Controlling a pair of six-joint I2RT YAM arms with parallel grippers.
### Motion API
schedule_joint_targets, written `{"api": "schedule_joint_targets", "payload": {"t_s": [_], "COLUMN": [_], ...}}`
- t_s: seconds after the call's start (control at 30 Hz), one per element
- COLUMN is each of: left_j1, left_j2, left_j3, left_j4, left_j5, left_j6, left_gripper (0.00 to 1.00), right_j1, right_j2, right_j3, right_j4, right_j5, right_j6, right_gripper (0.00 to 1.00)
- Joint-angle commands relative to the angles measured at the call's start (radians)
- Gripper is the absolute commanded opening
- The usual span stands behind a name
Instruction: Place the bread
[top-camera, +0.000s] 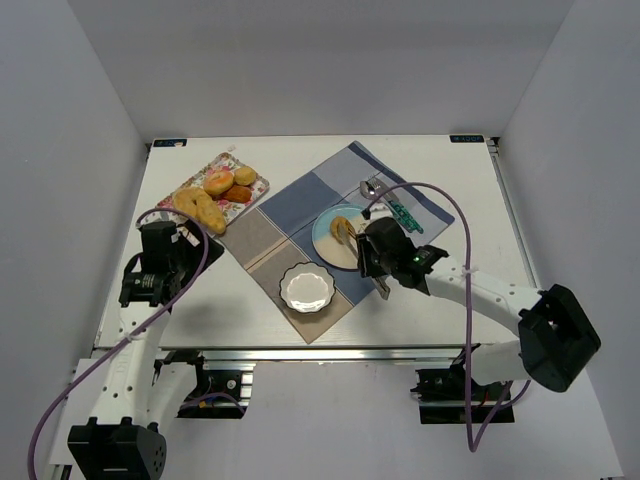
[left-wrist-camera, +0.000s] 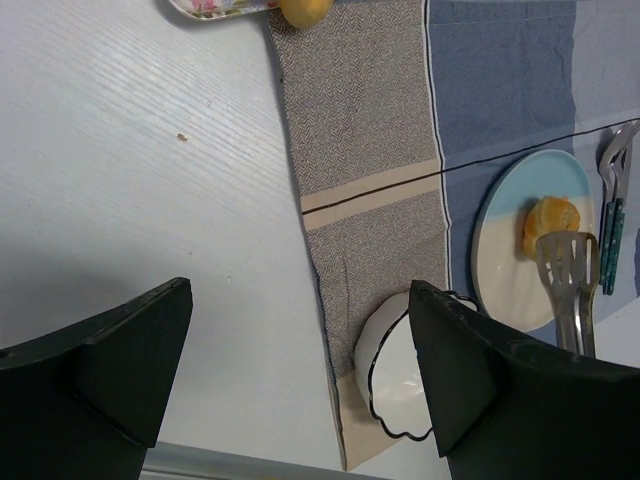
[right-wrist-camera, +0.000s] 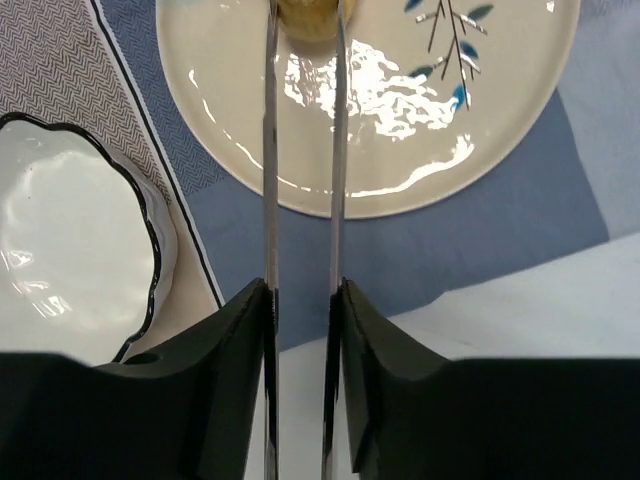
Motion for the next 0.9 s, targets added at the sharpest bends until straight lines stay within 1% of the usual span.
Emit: {"api": "schedule_joint_targets", "payload": {"t_s": [0.0, 0.07, 0.1, 0.2, 0.37, 0.53, 0.63, 0.73, 0.8, 0.87], "left_j1": [-0.001, -0.001, -0.001, -0.001, -0.001, -0.001, -0.001, -0.001, -0.001, -0.001], "left_j2": [0.019, 0.048, 0.059, 0.110, 0.199, 0.256, 0.286, 0.315, 0.316, 0.294], "left_j3": [-0.026, -0.035, -0.038, -0.036, -0.020, 0.000, 0.022, 0.066, 0.098, 0.117], "left_j4": [0.072, 0.094, 0.112, 0.149, 0.192, 0.221, 0.223, 0.177, 0.130, 0.087], "left_j5": [0.068, 0.085, 0.088, 0.100, 0.140, 0.142, 0.131, 0.094, 0.067, 0.027], "left_j6": [-0.011, -0.013, -0.017, -0.022, -0.028, -0.039, -0.039, -0.037, -0.036, -0.058], "left_gripper": [0.98, 0.98, 0.98, 0.98, 0.98, 0.98, 0.98, 0.98, 0.98, 0.98], "right_j1": [0.006, 0.006, 0.006, 0.006, 0.006, 0.004, 0.006, 0.007, 0.017, 0.043], "right_j2": [-0.070, -0.080, -0.087, -0.107, -0.150, -0.163, -0.135, -0.078, -0.019, 0.059], "right_j3": [-0.021, -0.031, -0.031, -0.024, 0.013, 0.056, 0.094, 0.140, 0.177, 0.247], "right_j4": [0.031, 0.022, 0.011, 0.003, -0.006, -0.003, 0.011, 0.042, 0.063, 0.069], "right_j5": [0.043, 0.052, 0.052, 0.046, 0.038, 0.023, -0.029, -0.110, -0.164, -0.181], "right_j6": [0.066, 0.072, 0.072, 0.069, 0.046, 0.009, -0.021, -0.050, -0.069, -0.081], "right_gripper": [0.44, 0.50, 0.55, 0.62, 0.64, 0.64, 0.64, 0.64, 0.64, 0.64]}}
